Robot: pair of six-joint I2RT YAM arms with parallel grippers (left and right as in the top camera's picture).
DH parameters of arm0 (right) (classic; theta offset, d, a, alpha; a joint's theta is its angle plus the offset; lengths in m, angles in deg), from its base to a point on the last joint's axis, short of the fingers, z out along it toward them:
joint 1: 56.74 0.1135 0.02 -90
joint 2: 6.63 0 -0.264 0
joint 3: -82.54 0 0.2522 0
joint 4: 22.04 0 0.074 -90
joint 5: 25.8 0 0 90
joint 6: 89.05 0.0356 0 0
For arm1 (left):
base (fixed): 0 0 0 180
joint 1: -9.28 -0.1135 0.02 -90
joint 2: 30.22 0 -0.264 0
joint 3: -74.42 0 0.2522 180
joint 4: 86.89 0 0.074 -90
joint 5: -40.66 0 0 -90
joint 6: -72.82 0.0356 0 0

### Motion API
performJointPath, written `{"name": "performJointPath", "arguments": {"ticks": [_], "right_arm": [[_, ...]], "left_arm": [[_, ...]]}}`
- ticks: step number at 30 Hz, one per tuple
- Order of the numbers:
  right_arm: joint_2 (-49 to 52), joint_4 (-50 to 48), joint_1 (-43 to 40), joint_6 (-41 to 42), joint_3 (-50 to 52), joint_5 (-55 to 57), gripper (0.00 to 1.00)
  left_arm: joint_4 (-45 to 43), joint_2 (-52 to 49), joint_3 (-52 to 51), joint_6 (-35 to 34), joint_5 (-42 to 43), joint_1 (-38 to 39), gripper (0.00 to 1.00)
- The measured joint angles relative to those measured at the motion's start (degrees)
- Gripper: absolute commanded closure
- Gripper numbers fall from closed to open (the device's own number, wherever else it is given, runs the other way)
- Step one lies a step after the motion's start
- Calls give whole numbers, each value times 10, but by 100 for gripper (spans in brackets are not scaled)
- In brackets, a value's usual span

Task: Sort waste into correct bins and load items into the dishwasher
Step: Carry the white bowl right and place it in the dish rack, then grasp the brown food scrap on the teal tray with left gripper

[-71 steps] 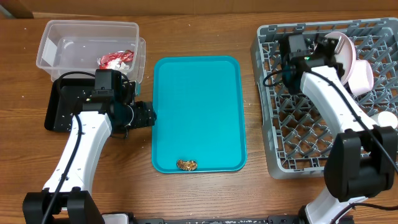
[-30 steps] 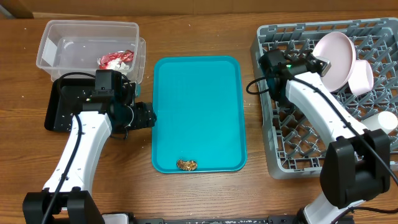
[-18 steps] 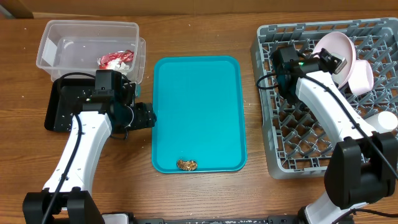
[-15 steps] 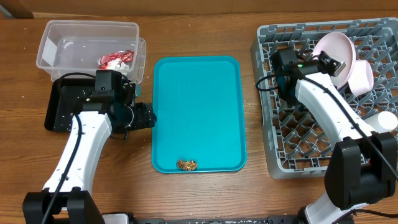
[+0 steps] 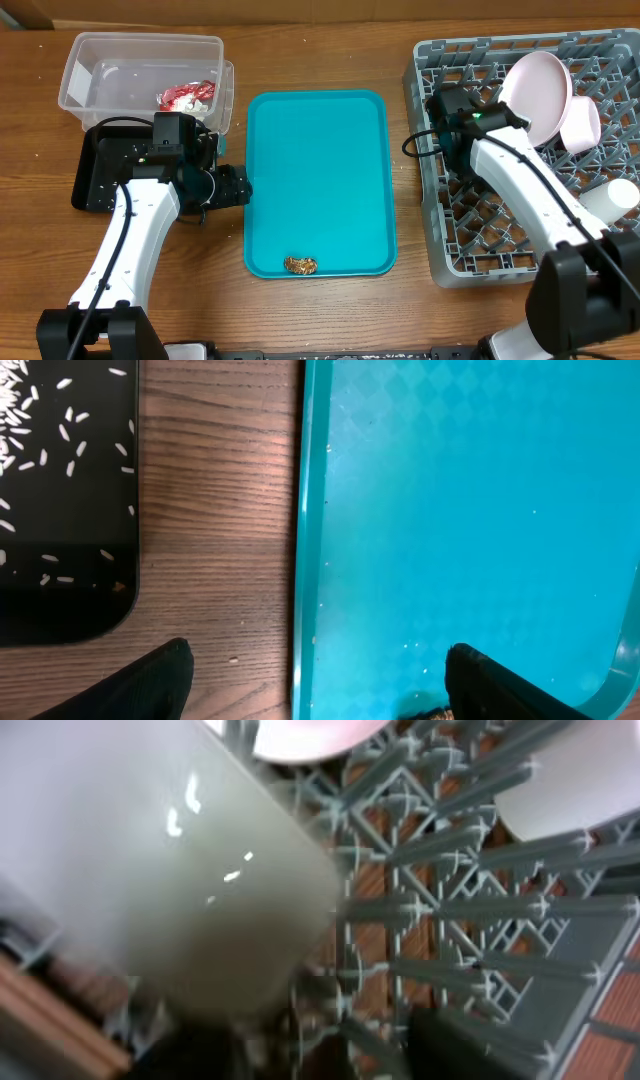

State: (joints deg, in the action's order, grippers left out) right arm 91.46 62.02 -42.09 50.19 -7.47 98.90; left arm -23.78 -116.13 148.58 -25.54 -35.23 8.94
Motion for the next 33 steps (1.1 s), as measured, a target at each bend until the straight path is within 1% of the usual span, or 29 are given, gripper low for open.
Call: {"name": "performJointPath", "arguments": {"ticks": [4, 6, 7, 9, 11, 13, 16, 17, 18, 20, 24, 29, 33], "right_arm": [[-70, 7, 0, -30, 1, -28, 20], [-109, 11, -2, -34, 1, -35, 9], [-126, 10, -8, -38, 1, -42, 5], [-162, 4, -41, -53, 1, -62, 3], [-173, -7, -72, -76, 2, -94, 2], [-178, -4, -110, -101, 2, -128, 0], [-178, 0, -163, -143, 2, -188, 0], [-178, 4, -181, -156, 2, -205, 0], [-178, 6, -195, -164, 2, -216, 0], [-178, 13, -211, -172, 2, -226, 0], [-178, 13, -224, -182, 2, -237, 0], [-178, 15, -224, -184, 2, -240, 0], [-178, 18, -224, -186, 2, -240, 0]], "left_arm": [[0, 0, 0, 0, 0, 0, 19], [0, 0, 0, 0, 0, 0, 20], [0, 0, 0, 0, 0, 0, 20], [-1, 0, 0, 0, -2, 8, 20], [-13, 0, 0, 1, -5, 29, 20], [-27, 0, 0, 12, -11, 67, 15], [-25, 0, 0, 38, -37, 141, 4], [-17, 0, 0, 50, -47, 167, 2], [-6, 0, 0, 61, -56, 202, 2], [17, 0, 0, 72, -64, 242, 2], [66, 0, 0, 82, -80, 304, 2], [91, -19, 1, 82, -85, 311, 2], [94, -87, 1, 78, -57, 311, 5]]}}
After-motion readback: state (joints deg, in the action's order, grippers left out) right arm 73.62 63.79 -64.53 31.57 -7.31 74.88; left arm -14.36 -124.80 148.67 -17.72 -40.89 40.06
